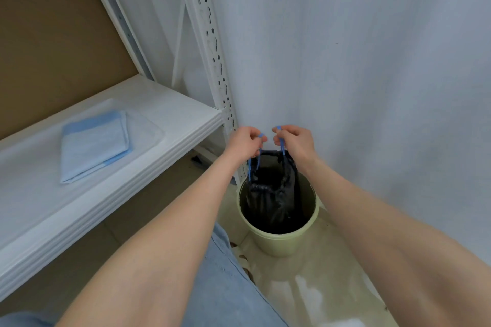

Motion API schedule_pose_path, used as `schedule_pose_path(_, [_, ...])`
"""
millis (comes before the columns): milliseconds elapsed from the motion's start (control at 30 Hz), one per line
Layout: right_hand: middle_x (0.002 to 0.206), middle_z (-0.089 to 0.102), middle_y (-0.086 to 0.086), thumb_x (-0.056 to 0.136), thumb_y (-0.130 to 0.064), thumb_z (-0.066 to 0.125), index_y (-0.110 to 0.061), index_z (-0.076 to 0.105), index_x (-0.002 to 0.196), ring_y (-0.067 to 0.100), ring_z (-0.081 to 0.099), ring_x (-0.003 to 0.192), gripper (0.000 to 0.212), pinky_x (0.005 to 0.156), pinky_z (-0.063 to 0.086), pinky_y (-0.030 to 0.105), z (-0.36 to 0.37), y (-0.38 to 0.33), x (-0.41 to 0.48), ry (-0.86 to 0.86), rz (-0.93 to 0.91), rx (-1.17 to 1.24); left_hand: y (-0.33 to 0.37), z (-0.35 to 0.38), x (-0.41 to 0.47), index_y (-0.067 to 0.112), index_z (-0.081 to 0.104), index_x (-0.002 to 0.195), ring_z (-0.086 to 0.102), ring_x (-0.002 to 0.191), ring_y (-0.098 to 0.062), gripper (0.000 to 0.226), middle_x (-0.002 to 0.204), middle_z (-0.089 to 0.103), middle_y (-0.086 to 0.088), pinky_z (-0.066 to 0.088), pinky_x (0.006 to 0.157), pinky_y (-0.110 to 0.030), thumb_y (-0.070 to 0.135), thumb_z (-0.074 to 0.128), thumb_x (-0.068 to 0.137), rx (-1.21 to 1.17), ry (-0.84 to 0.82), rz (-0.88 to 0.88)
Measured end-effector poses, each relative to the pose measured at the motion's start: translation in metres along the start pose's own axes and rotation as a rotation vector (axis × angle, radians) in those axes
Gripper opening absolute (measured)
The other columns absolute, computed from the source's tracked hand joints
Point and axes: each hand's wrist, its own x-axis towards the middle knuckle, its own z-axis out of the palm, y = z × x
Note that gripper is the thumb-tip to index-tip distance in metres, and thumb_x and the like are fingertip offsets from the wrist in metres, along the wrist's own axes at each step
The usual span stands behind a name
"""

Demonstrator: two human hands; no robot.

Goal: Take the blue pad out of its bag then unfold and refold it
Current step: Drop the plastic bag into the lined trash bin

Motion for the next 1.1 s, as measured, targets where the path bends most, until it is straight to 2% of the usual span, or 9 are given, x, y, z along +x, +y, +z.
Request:
schedule_pose_path(167, [0.067,0.053,0.005,0.084,0.005,0.046,-0.01,0.058,0.124,0.013,0.05,0.057,0.045,0.048,0.044,0.011,0.004,0.001,-0.001,-0.18,0.07,-0.142,0.004,0.003,0.001,0.014,0.065,0.096,0.059,0.059,-0.014,0.015,0.077,0.061,-0.003,0.055,0.056,-0.028,0.009,0.051,0.093,0.114,-0.006,0.085])
schedule_pose_path(300, [0.074,0.054,0.002,0.084,-0.003,0.052,-0.017,0.056,0.129,0.012,0.053,0.063,0.047,0.059,0.045,0.015,0.002,0.009,0.0,-0.282,0.04,-0.324,0.008,0.003,0.003,0.015,0.066,0.096,0.067,0.075,-0.027,0.017,0.075,0.06,0.001,0.059,0.074,-0.04,0.007,0.051,0.089,0.179,-0.007,0.115])
schedule_pose_path(400, [0.077,0.055,0.002,0.081,-0.007,0.059,-0.024,0.053,0.131,0.011,0.053,0.065,0.053,0.065,0.044,0.02,0.002,0.009,-0.001,-0.349,0.04,-0.352,0.007,0.002,0.005,0.015,0.069,0.091,0.065,0.082,-0.022,0.019,0.081,0.065,0.0,0.058,0.077,-0.039,0.006,0.054,0.086,0.212,0.074,0.165])
schedule_pose_path(567, [0.092,0.057,-0.002,0.086,-0.025,0.066,-0.025,0.056,0.115,0.01,0.051,0.071,0.03,0.066,0.044,0.023,0.008,0.011,-0.001,-0.491,0.038,-0.421,0.011,0.007,0.007,0.018,0.067,0.091,0.062,0.063,-0.008,0.025,0.078,0.065,0.001,0.055,0.065,-0.023,0.0,0.052,0.084,0.043,0.091,0.158])
schedule_pose_path(633, [0.079,0.053,-0.003,0.094,-0.027,0.058,-0.017,0.059,0.097,0.01,0.046,0.064,0.011,0.06,0.041,0.021,0.01,0.012,0.0,-0.475,0.033,-0.432,0.014,0.006,0.007,0.016,0.067,0.091,0.058,0.056,-0.002,0.024,0.071,0.061,0.005,0.051,0.057,-0.015,-0.002,0.054,0.082,-0.093,0.118,0.143])
schedule_pose_path(733, [0.064,0.045,-0.005,0.101,-0.026,0.044,-0.009,0.066,0.09,0.007,0.042,0.058,0.03,0.057,0.035,0.018,0.011,0.013,0.004,-0.393,0.027,-0.418,0.011,0.007,0.007,0.014,0.066,0.104,0.059,0.075,-0.008,0.026,0.086,0.061,0.004,0.047,0.05,-0.005,0.0,0.061,0.083,-0.247,0.112,0.109])
schedule_pose_path(933, [0.059,0.042,0.001,0.102,-0.026,0.041,-0.013,0.057,0.07,0.012,0.035,0.049,0.037,0.047,0.03,0.02,0.011,0.01,0.01,-0.271,0.092,-0.154,-0.024,0.023,-0.002,0.01,0.05,0.131,0.059,0.106,-0.009,0.053,0.123,0.059,0.001,0.039,0.082,-0.015,0.001,0.064,0.081,-0.131,-0.183,-0.036])
schedule_pose_path(1033, [0.056,0.042,-0.001,0.102,-0.028,0.042,-0.014,0.061,0.073,0.008,0.036,0.043,0.037,0.042,0.03,0.018,0.014,0.006,0.01,-0.262,0.122,-0.08,-0.02,0.037,-0.011,0.009,0.053,0.109,0.058,0.058,0.01,0.032,0.087,0.062,0.004,0.047,0.061,-0.014,-0.003,0.066,0.082,-0.214,-0.252,-0.02])
schedule_pose_path(1100, [0.054,0.041,-0.002,0.102,-0.029,0.042,-0.013,0.063,0.077,0.005,0.034,0.037,0.037,0.039,0.029,0.016,0.013,0.005,0.011,-0.264,0.134,-0.034,-0.015,0.046,-0.013,0.006,0.055,0.1,0.061,0.05,0.008,0.023,0.073,0.061,-0.003,0.049,0.071,-0.033,-0.005,0.064,0.083,-0.298,-0.237,-0.04])
